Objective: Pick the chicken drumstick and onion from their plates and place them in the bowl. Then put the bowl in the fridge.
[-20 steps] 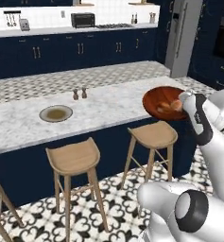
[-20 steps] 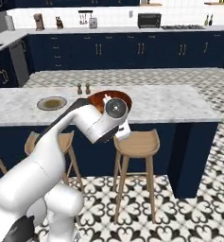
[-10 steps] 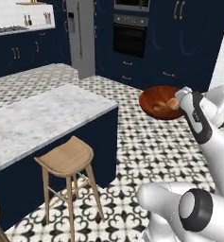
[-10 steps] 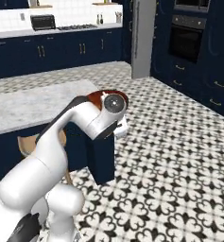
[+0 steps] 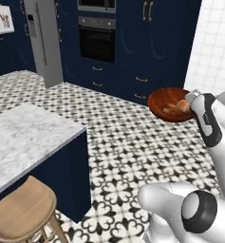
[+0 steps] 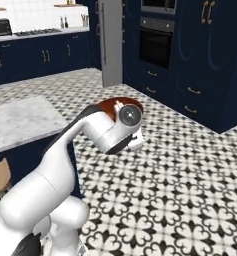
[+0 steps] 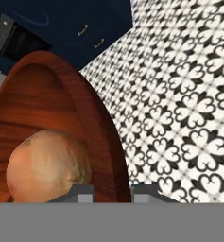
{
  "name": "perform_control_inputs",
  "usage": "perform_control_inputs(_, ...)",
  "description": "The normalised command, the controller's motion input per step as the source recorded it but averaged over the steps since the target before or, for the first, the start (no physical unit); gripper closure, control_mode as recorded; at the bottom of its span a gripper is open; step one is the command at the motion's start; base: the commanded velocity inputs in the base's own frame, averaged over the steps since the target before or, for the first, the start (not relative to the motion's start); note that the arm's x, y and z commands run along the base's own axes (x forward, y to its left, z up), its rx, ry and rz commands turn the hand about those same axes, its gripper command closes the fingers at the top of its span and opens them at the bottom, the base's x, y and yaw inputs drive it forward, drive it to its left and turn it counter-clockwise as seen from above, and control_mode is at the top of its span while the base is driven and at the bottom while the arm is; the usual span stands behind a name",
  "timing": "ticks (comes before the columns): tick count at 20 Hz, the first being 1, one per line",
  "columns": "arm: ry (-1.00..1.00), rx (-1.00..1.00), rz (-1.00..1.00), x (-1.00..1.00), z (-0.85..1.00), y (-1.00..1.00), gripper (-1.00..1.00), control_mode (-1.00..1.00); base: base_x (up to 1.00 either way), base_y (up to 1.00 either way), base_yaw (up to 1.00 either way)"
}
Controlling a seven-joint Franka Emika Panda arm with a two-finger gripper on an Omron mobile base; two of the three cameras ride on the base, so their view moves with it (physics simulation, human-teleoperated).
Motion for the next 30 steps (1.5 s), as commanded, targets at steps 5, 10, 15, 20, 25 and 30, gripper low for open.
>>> perform_control_inputs(5,0.00,0.00,0.00,0.00,0.00,0.00,1.00,1.00,1.00,-0.91,0.13)
perform_control_inputs(10,0.00,0.00,0.00,0.00,0.00,0.00,1.00,1.00,1.00,-0.91,0.20)
perform_control_inputs(15,0.00,0.00,0.00,0.00,0.00,0.00,1.00,1.00,1.00,-0.41,0.46)
perform_control_inputs(20,0.00,0.00,0.00,0.00,0.00,0.00,1.00,1.00,1.00,-0.39,0.51)
perform_control_inputs(25,0.00,0.00,0.00,0.00,0.00,0.00,1.00,1.00,1.00,-0.19,0.48)
perform_control_inputs(30,0.00,0.00,0.00,0.00,0.00,0.00,1.00,1.00,1.00,-0.19,0.48)
